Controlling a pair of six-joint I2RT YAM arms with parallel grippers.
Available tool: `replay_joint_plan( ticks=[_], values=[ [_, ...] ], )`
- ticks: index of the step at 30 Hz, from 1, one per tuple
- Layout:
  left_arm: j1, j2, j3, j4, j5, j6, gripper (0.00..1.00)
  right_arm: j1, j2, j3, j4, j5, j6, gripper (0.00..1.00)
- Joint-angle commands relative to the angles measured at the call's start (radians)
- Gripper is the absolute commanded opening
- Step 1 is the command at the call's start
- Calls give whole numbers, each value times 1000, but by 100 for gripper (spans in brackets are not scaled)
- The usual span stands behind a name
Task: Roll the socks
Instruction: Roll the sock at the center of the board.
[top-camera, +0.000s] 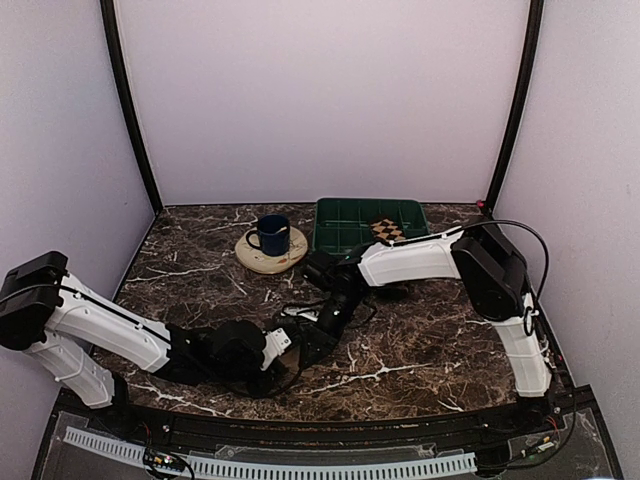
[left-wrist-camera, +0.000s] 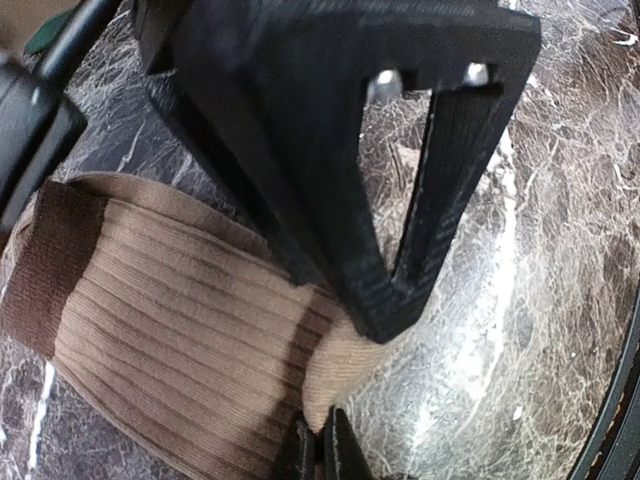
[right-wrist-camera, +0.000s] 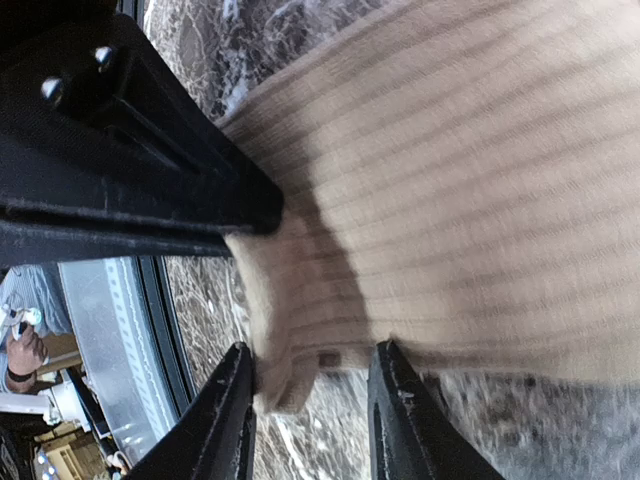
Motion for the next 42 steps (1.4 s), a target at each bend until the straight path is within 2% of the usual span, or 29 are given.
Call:
replay_joint_plan(
  ticks=[1, 12, 22, 23, 34, 42],
  values=[
    [-1, 4, 27, -60, 15, -48, 0, -32, -82, -80, 154, -6, 89, 35],
    [82, 31, 74, -150, 146, -112, 0, -64, -194, -254, 432, 52, 230, 35],
    [171, 83, 168, -263, 335, -104, 0, -61, -355, -487, 711, 282, 294, 34],
    [177, 95, 178, -273, 355, -102, 0, -58, -369, -525, 733, 353, 293, 34],
    [237, 215, 285, -381, 560, -59, 0, 116, -532, -758, 953, 783, 195, 34],
    [301, 241, 299, -407, 685, -61, 0, 229, -577, -827, 1026, 921, 56, 34]
  ],
)
